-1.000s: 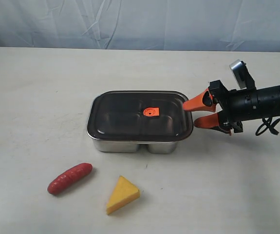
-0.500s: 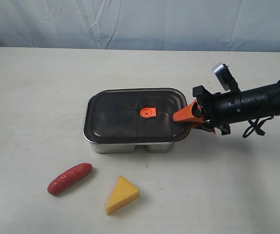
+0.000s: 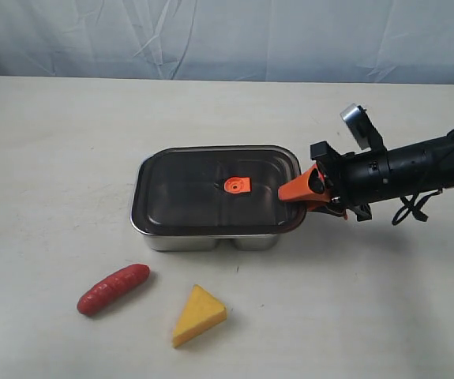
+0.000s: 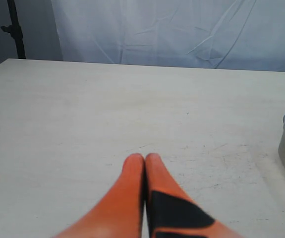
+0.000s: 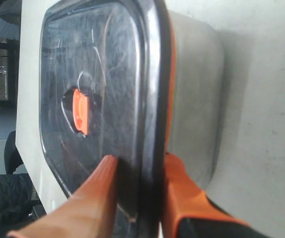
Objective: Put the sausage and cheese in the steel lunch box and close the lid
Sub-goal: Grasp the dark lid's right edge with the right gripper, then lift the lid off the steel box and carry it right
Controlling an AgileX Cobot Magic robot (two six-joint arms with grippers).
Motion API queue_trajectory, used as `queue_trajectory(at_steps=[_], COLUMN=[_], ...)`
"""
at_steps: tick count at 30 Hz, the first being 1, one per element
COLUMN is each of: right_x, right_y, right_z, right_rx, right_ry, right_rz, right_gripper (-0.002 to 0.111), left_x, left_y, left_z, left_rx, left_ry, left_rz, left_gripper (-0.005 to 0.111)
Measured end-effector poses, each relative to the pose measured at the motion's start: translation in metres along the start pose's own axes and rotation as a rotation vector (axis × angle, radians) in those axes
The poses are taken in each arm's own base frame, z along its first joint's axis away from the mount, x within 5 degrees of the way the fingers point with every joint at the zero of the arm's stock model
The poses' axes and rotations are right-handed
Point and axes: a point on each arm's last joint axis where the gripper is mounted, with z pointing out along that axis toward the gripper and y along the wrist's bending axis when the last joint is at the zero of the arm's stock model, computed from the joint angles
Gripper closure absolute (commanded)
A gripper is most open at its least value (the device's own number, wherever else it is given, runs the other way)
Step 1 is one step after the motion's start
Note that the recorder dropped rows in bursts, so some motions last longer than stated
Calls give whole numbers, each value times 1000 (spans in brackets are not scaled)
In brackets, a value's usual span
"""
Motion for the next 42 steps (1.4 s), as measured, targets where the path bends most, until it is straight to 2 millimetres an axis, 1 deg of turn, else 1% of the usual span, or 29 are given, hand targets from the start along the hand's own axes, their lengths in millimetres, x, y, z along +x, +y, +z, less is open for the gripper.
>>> queue_trajectory(at_steps=[2,4,6,10,12,14,18,20,21,23,24,26,27,30,31,39,42], right_x=[0,0,-1,-2,-2,-2,-2,-2,-2,-3,-3,-2,-1,2,2,4,3], right_y=[-1,-1,-2,-4,-5,-6,-7,-8,-9,-12,-12,-11,-10,-4,-4,2,17], right_z=[0,0,0,0,0,0,0,-2,-6,-13,-15,-16,-15,-10,-10,-11,-20], right_rx=[6,10,27,42,54,65,74,72,59,38,31,10,4,-24,-31,-87,-110], right_ry=[-3,-4,-12,-21,-27,-26,-22,-18,-17,-11,-11,-2,4,31,35,62,47], right_rz=[2,3,11,28,26,22,15,14,19,24,25,26,24,17,19,14,-31], right_gripper=[107,100,90,65,58,55,55,55,55,56,61,73,81,99,108,109,109], left_x=[0,0,0,0,0,0,0,0,0,0,0,0,0,0,0,0,0], left_y=[0,0,0,0,0,0,0,0,0,0,0,0,0,0,0,0,0], left_z=[0,0,0,0,0,0,0,0,0,0,0,0,0,0,0,0,0], left_rx=[0,0,0,0,0,0,0,0,0,0,0,0,0,0,0,0,0], left_ry=[0,0,0,0,0,0,0,0,0,0,0,0,0,0,0,0,0], left_rz=[0,0,0,0,0,0,0,0,0,0,0,0,0,0,0,0,0], left_gripper=[107,107,107,107,107,107,107,107,107,107,107,107,107,107,107,107,107])
